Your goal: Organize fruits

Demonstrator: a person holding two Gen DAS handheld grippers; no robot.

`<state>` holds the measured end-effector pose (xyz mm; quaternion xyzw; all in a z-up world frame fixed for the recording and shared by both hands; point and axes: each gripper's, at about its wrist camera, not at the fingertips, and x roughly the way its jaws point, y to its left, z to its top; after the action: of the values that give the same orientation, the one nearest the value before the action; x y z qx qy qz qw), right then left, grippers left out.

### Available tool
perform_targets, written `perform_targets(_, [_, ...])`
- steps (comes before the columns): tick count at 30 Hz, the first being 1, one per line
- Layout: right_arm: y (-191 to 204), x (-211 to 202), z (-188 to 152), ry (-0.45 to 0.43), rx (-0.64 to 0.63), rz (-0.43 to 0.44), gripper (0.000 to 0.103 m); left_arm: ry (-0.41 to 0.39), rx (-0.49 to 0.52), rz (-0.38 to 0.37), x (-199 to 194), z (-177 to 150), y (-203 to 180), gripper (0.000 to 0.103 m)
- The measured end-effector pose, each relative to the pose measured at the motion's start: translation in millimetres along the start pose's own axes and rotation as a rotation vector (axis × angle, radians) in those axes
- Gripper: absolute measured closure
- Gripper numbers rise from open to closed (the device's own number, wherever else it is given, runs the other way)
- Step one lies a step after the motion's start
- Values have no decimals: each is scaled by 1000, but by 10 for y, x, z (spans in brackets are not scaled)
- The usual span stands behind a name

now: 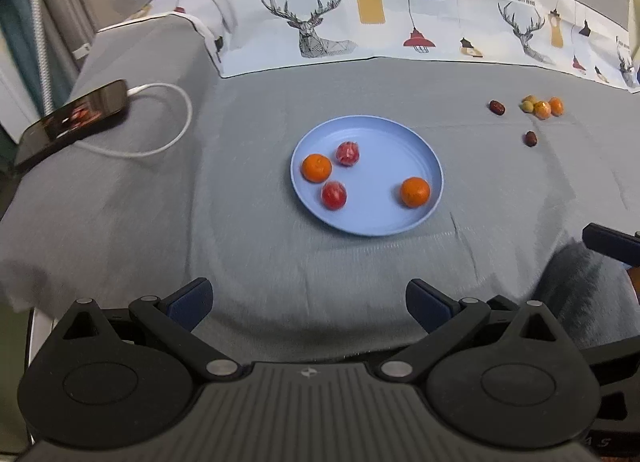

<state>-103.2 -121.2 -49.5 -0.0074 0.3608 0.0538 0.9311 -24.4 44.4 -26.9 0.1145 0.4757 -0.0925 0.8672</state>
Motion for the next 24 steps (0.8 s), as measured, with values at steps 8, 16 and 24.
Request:
perform_targets(8, [107,-419,-107,-89,-36,-23,1,-66,-42,20,-399,-231,35,0])
perform_targets(16, [196,-698,-174,-160,-61,-50,1,-106,-55,30,-617,-358,38,0])
perform_targets(24, [262,-828,-206,-191,-80,-57,1,-130,-54,34,-710,-397,43,0])
